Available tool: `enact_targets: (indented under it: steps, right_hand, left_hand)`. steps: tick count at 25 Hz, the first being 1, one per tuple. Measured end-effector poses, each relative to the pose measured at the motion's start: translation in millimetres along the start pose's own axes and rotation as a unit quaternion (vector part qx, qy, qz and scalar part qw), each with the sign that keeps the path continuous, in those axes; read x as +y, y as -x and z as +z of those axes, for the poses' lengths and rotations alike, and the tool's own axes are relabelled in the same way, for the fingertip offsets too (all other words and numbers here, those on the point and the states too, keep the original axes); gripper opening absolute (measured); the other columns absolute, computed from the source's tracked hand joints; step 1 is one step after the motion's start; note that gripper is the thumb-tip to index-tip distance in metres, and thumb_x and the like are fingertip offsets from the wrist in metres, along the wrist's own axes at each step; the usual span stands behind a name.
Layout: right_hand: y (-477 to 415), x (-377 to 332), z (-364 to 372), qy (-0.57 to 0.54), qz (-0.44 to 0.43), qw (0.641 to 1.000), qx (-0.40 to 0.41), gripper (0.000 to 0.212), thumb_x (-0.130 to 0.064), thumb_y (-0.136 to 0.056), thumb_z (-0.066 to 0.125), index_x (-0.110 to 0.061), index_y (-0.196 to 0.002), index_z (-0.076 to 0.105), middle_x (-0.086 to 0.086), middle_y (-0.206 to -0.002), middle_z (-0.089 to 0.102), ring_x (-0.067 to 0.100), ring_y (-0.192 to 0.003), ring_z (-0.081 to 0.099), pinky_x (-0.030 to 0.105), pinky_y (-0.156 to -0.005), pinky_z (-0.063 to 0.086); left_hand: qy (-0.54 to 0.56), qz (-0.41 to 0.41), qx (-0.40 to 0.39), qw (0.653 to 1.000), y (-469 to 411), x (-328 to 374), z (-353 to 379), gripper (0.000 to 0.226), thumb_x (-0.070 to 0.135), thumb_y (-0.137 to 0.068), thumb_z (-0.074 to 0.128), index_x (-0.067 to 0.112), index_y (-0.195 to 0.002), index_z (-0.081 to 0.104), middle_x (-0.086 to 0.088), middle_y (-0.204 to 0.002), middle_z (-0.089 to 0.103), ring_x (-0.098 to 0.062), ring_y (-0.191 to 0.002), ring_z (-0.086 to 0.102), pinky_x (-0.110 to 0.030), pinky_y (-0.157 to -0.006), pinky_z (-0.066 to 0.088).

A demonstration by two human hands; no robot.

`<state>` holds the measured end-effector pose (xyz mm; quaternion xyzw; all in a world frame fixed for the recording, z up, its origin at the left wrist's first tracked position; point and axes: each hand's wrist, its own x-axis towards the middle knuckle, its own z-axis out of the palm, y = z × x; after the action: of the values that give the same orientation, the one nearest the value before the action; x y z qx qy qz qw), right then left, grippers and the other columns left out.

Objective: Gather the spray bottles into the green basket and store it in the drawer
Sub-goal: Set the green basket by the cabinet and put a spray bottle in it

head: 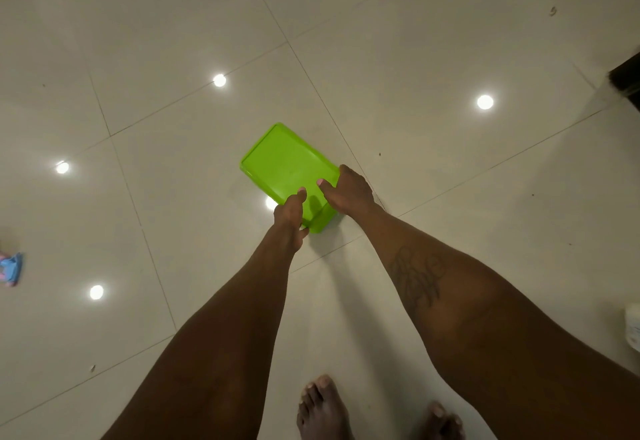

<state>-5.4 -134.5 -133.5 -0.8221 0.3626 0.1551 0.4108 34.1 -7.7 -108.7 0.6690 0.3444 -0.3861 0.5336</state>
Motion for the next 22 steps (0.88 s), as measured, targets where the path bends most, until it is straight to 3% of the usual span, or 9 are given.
enact_targets:
  steps: [2,7,10,12,15,18,22]
  right_hand:
    - [11.3,-2.1,-2.9,-0.006,0.001,0.999,0.042,0.071,-0.055,-0.084,0.062,-0.006,-0.132,0.045,0.014,-0.132,0.056,0.036,-0.123,0.050,0.043,-0.097,0.043]
    - [72.5,-5.3,-27.2,0.003,-0.010,0.995,0.103,0.074,-0.051,-0.075,0.073,-0.013,-0.132,0.047,0.008,-0.130,0.056,0.032,-0.122,0.044,0.040,-0.095,0.043]
    - [123.7,-6.2,-50.0,-0.017,0.002,0.991,0.134,0.068,-0.053,-0.073,0.071,-0.021,-0.129,0.050,0.004,-0.129,0.054,0.028,-0.123,0.044,0.042,-0.097,0.043]
    - [154.1,-10.8,-66.0,-0.043,0.016,0.988,0.145,0.060,-0.057,-0.073,0.067,-0.030,-0.124,0.052,0.000,-0.129,0.051,0.025,-0.125,0.044,0.045,-0.098,0.043]
    - [194.9,-20.5,-90.7,-0.116,0.043,0.982,0.142,0.048,-0.061,-0.074,0.061,-0.040,-0.116,0.052,-0.004,-0.142,0.041,0.019,-0.138,0.035,0.047,-0.107,0.039]
    - [229.1,-22.6,-113.4,-0.124,0.035,0.982,0.137,0.040,-0.052,-0.076,0.066,-0.042,-0.113,0.057,-0.005,-0.151,0.032,0.018,-0.138,0.038,0.040,-0.106,0.042]
    - [270.8,-19.5,-148.1,-0.148,0.000,0.972,0.184,0.044,-0.038,-0.071,0.078,-0.036,-0.114,0.068,-0.010,-0.150,0.036,0.013,-0.131,0.041,0.037,-0.105,0.044]
  left_hand:
    - [0.008,-0.003,-0.011,1.000,8.0,-2.0,0.5,0.065,0.036,-0.087,0.072,0.017,-0.142,0.044,-0.010,-0.147,0.048,-0.030,-0.125,0.051,-0.048,-0.097,0.048]
    - [0.004,-0.016,-0.001,1.000,54.8,-8.6,-5.6,0.074,0.032,-0.085,0.075,0.014,-0.147,0.038,-0.013,-0.154,0.038,-0.031,-0.138,0.039,-0.056,-0.105,0.045]
    - [-0.020,-0.027,-0.017,0.999,98.6,-14.0,-12.4,0.063,0.031,-0.083,0.077,0.015,-0.136,0.048,-0.010,-0.142,0.052,-0.027,-0.116,0.055,-0.051,-0.093,0.050]
    - [-0.040,-0.031,-0.022,0.998,128.7,-23.4,-14.0,0.052,0.027,-0.080,0.077,0.013,-0.125,0.053,-0.011,-0.131,0.060,-0.029,-0.108,0.062,-0.051,-0.096,0.051]
    - [-0.027,-0.056,-0.044,0.997,179.0,-41.5,-12.2,0.056,0.023,-0.081,0.075,0.011,-0.131,0.053,-0.016,-0.124,0.063,-0.033,-0.109,0.065,-0.051,-0.100,0.051]
    - [0.014,-0.072,-0.075,0.994,222.0,-58.6,-10.8,0.056,0.023,-0.084,0.071,0.010,-0.135,0.053,-0.020,-0.129,0.060,-0.036,-0.113,0.064,-0.051,-0.101,0.051]
    - [0.053,-0.086,-0.116,0.988,268.1,-65.7,-3.2,0.054,0.025,-0.085,0.067,0.004,-0.131,0.050,-0.025,-0.123,0.059,-0.041,-0.113,0.064,-0.053,-0.099,0.053]
